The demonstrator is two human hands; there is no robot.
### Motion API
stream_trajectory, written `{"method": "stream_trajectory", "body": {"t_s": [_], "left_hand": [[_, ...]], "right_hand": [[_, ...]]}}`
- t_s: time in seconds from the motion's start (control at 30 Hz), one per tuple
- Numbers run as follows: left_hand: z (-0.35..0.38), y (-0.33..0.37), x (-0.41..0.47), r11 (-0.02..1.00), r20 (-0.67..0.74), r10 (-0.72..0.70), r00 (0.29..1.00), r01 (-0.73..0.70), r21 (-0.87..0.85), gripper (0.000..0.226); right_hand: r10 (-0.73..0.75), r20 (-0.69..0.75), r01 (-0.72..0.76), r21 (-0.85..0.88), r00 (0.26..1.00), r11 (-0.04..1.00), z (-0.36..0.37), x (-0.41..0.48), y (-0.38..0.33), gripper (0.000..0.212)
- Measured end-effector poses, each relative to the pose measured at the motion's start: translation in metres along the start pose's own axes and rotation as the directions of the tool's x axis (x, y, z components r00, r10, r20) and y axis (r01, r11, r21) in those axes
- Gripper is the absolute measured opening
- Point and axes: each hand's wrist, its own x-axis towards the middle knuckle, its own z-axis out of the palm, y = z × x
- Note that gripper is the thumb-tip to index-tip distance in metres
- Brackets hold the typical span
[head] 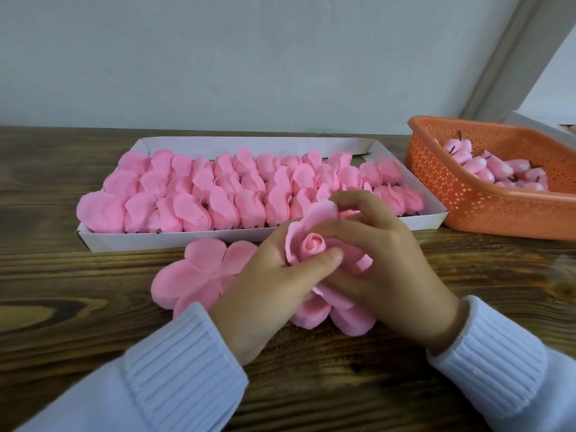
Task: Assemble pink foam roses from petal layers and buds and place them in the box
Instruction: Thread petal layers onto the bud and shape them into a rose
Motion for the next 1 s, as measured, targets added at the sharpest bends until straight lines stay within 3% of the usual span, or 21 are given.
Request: {"method": "stream_trajectory", "body": {"t_s": [0.1, 0.2, 0.33, 0.53, 0.73, 0.87, 1.0], "left_hand": [[-0.0014, -0.0007, 0.0012, 0.998, -0.002, -0.050, 0.999, 0.050, -0.035, 0.019], [-0.0009, 0.0010, 0.0013, 0.997, -0.028, -0.064, 0.998, 0.063, -0.051, 0.004], [0.0001, 0.0014, 0.0010, 0.987, 0.003, -0.097, 0.995, 0.096, -0.126, 0.011], [0.0006, 0.0011, 0.0010, 0.994, 0.055, -0.088, 0.995, 0.091, -0.062, 0.018], [0.0009, 0.0015, 0.0015, 0.992, 0.019, -0.046, 0.999, 0.048, -0.113, 0.022], [0.0012, 0.0015, 0.0031, 0.960, 0.087, -0.066, 0.994, 0.087, -0.266, 0.031], [-0.0011, -0.0017, 0.0038, 0.962, 0.073, -0.064, 0.995, 0.081, -0.260, 0.012]], "right_hand": [[-0.030, 0.008, 0.029, 0.057, 1.000, 0.998, -0.0031, 0.0014, 0.0017, 0.035], [-0.027, -0.017, 0.031, 0.265, 0.999, 0.964, -0.0067, 0.0036, 0.0053, 0.031], [0.179, -0.044, -0.113, 0.624, 0.983, 0.773, -0.0046, 0.0047, 0.0080, 0.039], [0.227, -0.082, -0.152, 0.522, 0.971, 0.839, -0.0035, 0.0046, 0.0074, 0.008], [0.274, -0.125, -0.169, 0.532, 0.953, 0.830, -0.0039, 0.0051, 0.0061, 0.004], [0.289, -0.136, -0.172, 0.548, 0.948, 0.819, -0.0029, 0.0047, 0.0071, 0.004], [0.282, -0.136, -0.157, 0.572, 0.950, 0.805, -0.0034, 0.0045, 0.0084, 0.002]]}}
